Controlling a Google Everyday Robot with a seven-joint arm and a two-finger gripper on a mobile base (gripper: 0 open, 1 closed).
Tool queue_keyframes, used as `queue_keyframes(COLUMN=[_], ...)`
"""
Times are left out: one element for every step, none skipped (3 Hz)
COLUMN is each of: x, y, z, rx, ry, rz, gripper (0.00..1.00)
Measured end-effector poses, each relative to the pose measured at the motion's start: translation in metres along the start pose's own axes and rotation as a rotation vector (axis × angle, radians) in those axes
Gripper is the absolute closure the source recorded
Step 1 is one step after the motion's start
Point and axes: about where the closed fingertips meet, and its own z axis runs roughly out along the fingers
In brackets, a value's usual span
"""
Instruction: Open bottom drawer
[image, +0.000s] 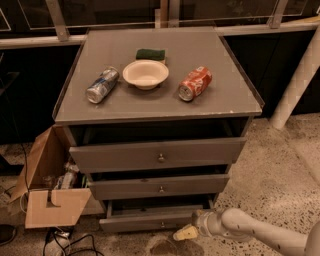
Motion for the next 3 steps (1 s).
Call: queue_keyframes(x=[0.0, -0.009, -0.023], y=[0.0, -0.011, -0.03], z=[-0.001, 0.011, 0.031], rx=[-0.001, -0.01, -0.02], ry=[0.0, -0.005, -0.004], rz=[0.0, 0.004, 0.0], gripper=[0.0, 0.0, 0.0])
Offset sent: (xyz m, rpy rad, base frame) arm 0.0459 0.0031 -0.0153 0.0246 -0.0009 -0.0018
